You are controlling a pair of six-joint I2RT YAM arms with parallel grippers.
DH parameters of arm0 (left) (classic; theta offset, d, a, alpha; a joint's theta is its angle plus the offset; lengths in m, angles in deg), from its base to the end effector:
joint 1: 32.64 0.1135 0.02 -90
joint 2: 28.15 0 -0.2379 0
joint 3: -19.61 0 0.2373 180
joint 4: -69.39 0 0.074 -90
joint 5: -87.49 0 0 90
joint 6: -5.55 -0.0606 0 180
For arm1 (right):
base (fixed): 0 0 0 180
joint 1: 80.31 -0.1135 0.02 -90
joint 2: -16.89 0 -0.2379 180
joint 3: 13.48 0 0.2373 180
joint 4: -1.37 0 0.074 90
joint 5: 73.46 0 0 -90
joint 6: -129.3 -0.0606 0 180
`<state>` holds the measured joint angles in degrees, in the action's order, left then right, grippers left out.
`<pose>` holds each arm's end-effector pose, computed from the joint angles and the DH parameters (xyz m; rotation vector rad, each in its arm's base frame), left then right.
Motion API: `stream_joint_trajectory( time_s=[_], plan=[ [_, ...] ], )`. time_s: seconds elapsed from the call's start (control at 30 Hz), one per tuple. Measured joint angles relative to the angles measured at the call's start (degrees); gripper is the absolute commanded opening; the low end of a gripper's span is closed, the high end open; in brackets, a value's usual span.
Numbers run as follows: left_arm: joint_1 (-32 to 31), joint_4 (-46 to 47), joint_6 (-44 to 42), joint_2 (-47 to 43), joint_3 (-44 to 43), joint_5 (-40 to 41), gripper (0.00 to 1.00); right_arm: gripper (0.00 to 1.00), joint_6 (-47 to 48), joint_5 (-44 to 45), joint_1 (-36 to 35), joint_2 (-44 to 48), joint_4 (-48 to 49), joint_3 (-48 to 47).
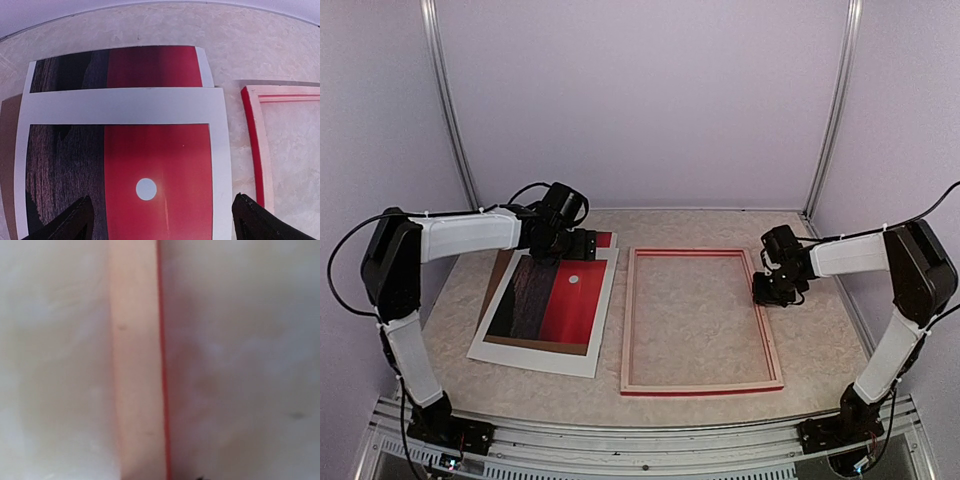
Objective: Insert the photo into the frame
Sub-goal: Adjust the frame body at the center of the board.
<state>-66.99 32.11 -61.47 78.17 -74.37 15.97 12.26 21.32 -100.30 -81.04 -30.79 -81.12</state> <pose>0.3443 -0.2120 0.1909 0.0939 2.3778 -0.0799 0.3023 0.1046 0.1103 0.1910 2.6570 0.1586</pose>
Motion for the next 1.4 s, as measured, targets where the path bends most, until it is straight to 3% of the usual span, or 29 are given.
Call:
stream_joint_trajectory(
  time_s=[0.2, 0.43, 0.73, 0.97, 1.13, 1.4],
  plan=[
    [3.89, -1.25, 0.26, -1.6, 2.51, -0.07, 0.95, 0.41, 2.51, 2.43, 4.76, 0.24, -1.38, -0.59],
    [11.43, -2.69, 0.87, -3.52, 8.55, -0.85, 0.96, 0.69, 4.44, 6.86, 5.75, 3.43, -4.44, -4.92],
    [20.48, -2.49, 1.62, -7.76, 13.94, -7.34, 0.98, 0.84, 3.69, 3.32, -6.91, 4.9, -3.45, -12.72],
    [28.24, -2.71, 1.38, -9.29, 15.65, -14.88, 0.95, 0.81, 1.33, -5.05, -20.63, -7.69, 0.46, -25.83],
    [28.48, -3.43, -0.44, -7.13, 14.12, -17.46, 0.91, 0.81, -0.28, -10.93, -28.52, -22.45, 1.25, -38.86],
    [28.39, -4.96, -3.02, -3.28, 13.44, -18.27, 0.85, 0.79, -3.61, -16.7, -32.65, -33.22, -0.35, -47.47]
  ],
)
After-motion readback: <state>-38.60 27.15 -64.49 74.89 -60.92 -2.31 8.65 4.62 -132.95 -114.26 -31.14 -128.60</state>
